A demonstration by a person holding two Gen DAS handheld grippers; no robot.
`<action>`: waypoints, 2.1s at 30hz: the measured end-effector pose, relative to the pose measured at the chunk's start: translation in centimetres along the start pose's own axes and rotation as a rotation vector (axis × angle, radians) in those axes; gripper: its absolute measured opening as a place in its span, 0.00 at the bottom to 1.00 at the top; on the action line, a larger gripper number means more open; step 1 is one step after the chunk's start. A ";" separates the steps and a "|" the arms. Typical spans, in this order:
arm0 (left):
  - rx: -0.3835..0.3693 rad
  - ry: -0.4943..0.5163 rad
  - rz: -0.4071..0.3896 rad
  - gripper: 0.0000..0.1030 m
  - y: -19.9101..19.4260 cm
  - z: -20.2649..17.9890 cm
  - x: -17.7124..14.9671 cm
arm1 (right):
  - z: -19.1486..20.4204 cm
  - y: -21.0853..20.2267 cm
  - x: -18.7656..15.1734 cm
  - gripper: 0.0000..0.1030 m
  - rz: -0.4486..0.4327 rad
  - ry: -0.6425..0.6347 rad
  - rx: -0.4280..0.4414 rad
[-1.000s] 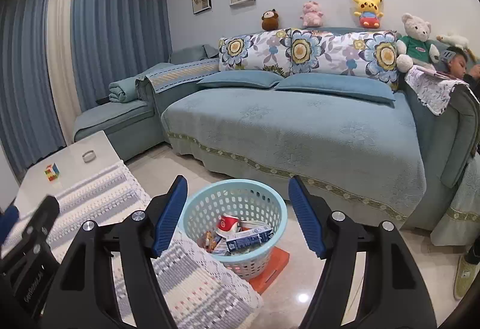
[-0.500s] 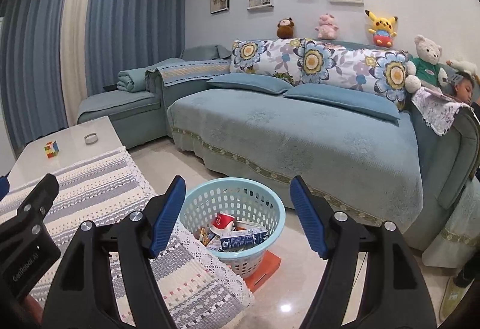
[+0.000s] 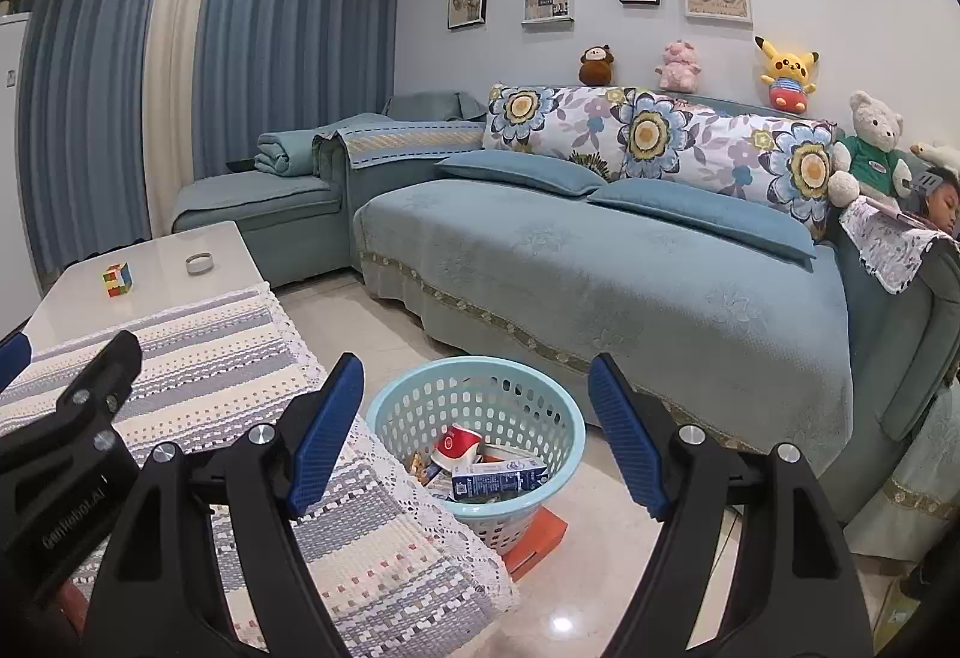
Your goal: Collect trash
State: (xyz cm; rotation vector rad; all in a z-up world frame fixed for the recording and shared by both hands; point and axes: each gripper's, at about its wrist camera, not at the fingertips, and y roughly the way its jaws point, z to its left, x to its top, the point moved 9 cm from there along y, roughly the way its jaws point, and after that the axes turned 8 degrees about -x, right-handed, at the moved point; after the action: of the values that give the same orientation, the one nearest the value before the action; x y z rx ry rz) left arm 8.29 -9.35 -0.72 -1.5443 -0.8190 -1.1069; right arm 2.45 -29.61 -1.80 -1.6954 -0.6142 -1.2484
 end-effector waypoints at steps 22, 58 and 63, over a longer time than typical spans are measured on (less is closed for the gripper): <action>0.030 -0.038 0.013 0.92 0.0 1.1 -0.2 | -0.4 0.8 -0.4 0.71 0.040 0.017 0.012; 0.035 -0.048 0.016 0.92 0.0 0.8 -0.5 | 0.0 1.4 -1.0 0.72 0.058 0.010 0.017; 0.038 -0.049 0.015 0.92 0.0 0.8 -0.6 | 0.1 1.4 -1.0 0.72 0.058 0.010 0.019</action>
State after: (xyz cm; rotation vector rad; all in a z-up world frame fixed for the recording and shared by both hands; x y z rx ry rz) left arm 8.23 -8.59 -1.28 -1.5490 -0.8550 -1.0409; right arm 3.28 -30.06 -3.29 -1.6789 -0.5653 -1.2058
